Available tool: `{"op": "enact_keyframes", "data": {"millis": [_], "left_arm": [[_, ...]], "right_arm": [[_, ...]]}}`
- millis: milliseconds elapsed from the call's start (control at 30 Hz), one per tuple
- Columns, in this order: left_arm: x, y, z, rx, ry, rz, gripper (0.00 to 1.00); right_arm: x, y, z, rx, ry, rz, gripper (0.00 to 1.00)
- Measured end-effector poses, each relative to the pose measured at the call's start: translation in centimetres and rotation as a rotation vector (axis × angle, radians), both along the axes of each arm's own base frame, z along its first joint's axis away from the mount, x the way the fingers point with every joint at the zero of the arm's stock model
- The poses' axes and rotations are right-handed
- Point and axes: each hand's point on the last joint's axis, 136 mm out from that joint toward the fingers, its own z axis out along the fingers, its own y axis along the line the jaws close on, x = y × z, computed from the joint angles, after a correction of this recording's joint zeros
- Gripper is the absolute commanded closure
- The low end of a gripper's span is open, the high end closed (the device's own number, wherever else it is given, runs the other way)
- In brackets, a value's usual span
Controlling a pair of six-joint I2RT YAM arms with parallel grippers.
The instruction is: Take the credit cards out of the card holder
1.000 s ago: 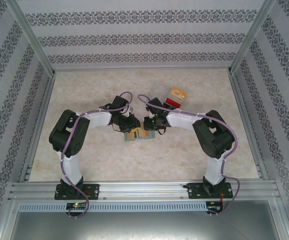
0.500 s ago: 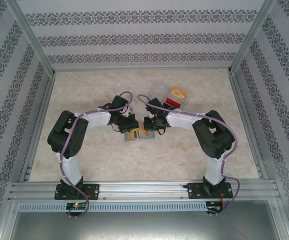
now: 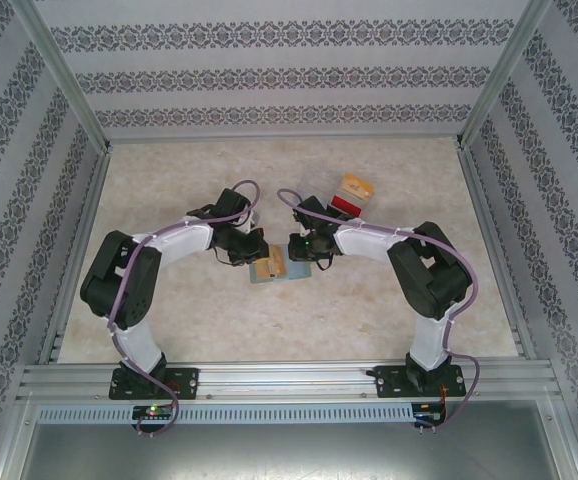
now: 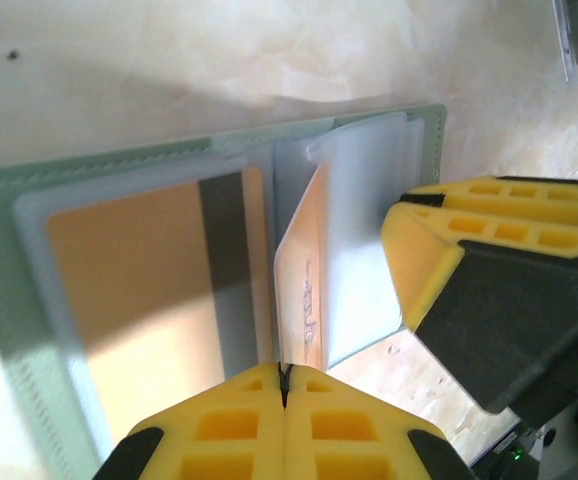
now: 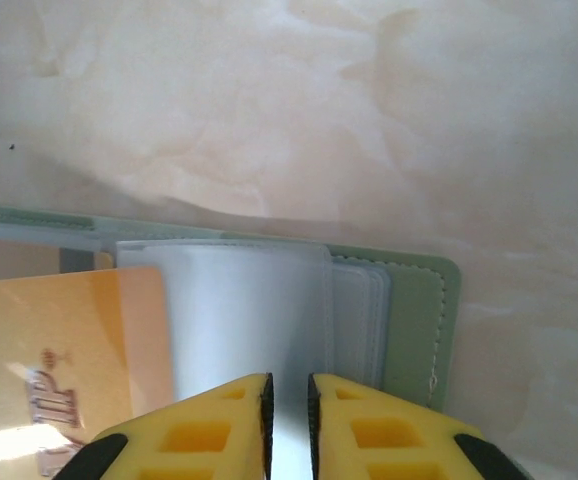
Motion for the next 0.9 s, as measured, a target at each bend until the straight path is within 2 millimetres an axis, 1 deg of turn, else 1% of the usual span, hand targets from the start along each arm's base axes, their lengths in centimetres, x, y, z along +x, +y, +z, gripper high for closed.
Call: {"op": "enact_keyframes", "data": {"millis": [67, 167, 300, 367, 467, 600, 700, 800, 900], "left_arm": [[-0.2, 0.7, 0.7, 0.022, -0.018, -0.011, 1.0], [-0.2, 1.7, 2.3, 0.048, -0.063, -0.017, 1.0], [0.6, 2.9, 5.2, 0.038, -0.151, 0.004, 1.0], [0.8, 3.1, 6.8, 0.019, -0.195, 0.013, 1.0], [1.4, 2.6, 9.3, -0.038, -0.27, 0.021, 1.0], [2.3, 1.6, 12.5, -0.139, -0.354, 0.033, 1.0], [2.9, 0.9, 14.5, -0.218, -0.398, 0.044, 1.0], [3.6, 0.8, 15.8, -0.279, -0.418, 0.062, 1.0], [4.0, 0.9, 16.4, -0.328, -0.422, 0.082, 1.0]], "right_arm": [[-0.1, 0.1, 0.9, 0.021, -0.01, 0.005, 0.72], [0.0, 0.9, 3.4, 0.082, -0.051, 0.02, 0.64], [0.5, 2.1, 7.9, 0.21, -0.131, 0.043, 0.44], [0.9, 2.1, 9.6, 0.27, -0.162, 0.036, 0.38], [1.7, 1.7, 11.2, 0.356, -0.178, 0.011, 0.31], [2.6, 1.8, 12.8, 0.478, -0.17, -0.001, 0.27], [2.8, 2.6, 14.5, 0.581, -0.165, 0.017, 0.27], [2.5, 3.5, 15.8, 0.664, -0.147, 0.046, 0.28], [2.3, 4.2, 16.8, 0.725, -0.129, 0.065, 0.3]]}}
